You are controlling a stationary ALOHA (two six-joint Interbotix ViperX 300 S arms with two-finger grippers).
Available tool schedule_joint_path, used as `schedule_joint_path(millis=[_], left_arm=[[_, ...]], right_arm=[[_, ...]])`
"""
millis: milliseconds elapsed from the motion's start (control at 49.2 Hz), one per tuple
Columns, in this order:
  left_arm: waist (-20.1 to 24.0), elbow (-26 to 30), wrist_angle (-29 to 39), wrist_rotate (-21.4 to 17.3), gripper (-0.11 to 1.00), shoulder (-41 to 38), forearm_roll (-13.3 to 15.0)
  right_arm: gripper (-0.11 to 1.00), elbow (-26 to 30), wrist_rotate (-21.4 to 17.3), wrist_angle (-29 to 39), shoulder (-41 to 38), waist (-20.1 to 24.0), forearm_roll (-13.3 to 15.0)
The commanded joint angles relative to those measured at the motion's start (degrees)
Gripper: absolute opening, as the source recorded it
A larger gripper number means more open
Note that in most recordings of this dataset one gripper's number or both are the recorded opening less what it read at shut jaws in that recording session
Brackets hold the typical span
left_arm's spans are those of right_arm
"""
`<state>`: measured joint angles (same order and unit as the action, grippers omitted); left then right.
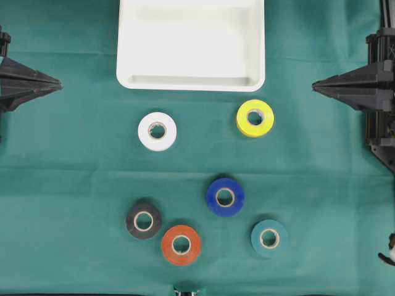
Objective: Pick up the tape from a random location and place it into the white case.
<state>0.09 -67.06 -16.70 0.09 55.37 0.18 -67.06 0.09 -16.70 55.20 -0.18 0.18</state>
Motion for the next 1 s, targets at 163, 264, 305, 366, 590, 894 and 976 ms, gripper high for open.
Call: schedule_joint_path(millis=[163, 264, 305, 366, 590, 894, 976], left_arm=[[0.09, 2.64, 3.52, 0.00, 0.01, -1.85, 0.35], [0.09, 2.64, 3.52, 0.00, 0.01, -1.93, 0.35], [0.09, 2.64, 3.52, 0.00, 0.01, -1.93, 0.35], [0.09, 2.64, 3.52, 0.09, 0.01, -1.93, 0.35], [0.09, 2.64, 3.52, 0.44, 0.28, -1.93, 0.35], [0.09, 2.72, 3.78, 0.44, 0.99, -1.85, 0.35], [0.09, 2.72, 3.78, 0.44, 0.99, -1.85, 0.35]], right_arm=[[0.00, 2.46, -0.53, 4.22, -0.44, -0.09, -0.26], [0.00, 2.90, -0.53, 5.89, -0.35, -0.09, -0.18], [0.00, 2.99, -0.62, 6.33, -0.35, -0.09, -0.18], [0.00, 3.16, -0.62, 6.68, -0.35, -0.09, -0.18], [0.04, 3.34, -0.62, 7.03, -0.09, -0.18, -0.18], [0.87, 3.78, -1.76, 7.65, 0.09, -1.67, -0.44], [0.92, 4.04, -1.85, 7.65, 0.18, -1.85, -0.44]])
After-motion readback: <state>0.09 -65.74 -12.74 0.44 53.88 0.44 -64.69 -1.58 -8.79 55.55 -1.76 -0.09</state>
